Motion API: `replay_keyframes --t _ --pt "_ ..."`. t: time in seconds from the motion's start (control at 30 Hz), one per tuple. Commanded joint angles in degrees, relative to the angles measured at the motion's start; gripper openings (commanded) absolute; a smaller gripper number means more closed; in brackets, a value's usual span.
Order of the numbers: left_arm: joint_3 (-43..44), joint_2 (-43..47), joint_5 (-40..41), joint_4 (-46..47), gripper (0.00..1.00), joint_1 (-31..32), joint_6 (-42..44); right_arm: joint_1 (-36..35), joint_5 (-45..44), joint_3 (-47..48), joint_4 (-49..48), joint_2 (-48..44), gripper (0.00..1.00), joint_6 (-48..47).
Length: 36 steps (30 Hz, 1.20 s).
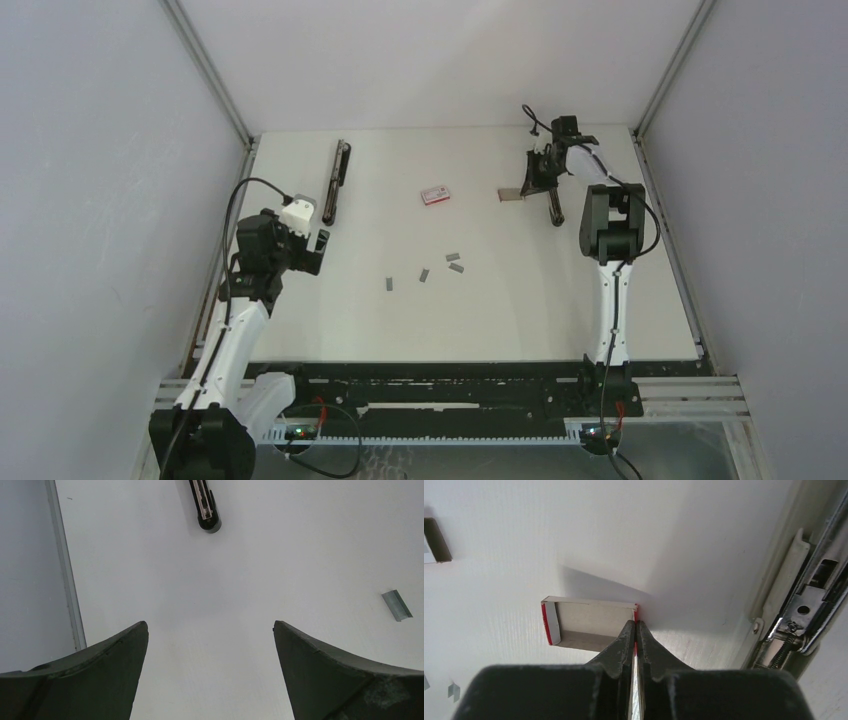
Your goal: Unload the staples from the stapler
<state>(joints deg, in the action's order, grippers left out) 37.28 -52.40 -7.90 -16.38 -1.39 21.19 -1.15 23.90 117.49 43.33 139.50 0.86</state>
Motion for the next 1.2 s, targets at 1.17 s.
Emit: replay_keyframes --t 1.17 --pt "-0.36 0.42 -0.14 1.97 1.0 -0.34 0.51 -7.36 -14.07 -31.94 -10.76 -23.64 0.19 5.12"
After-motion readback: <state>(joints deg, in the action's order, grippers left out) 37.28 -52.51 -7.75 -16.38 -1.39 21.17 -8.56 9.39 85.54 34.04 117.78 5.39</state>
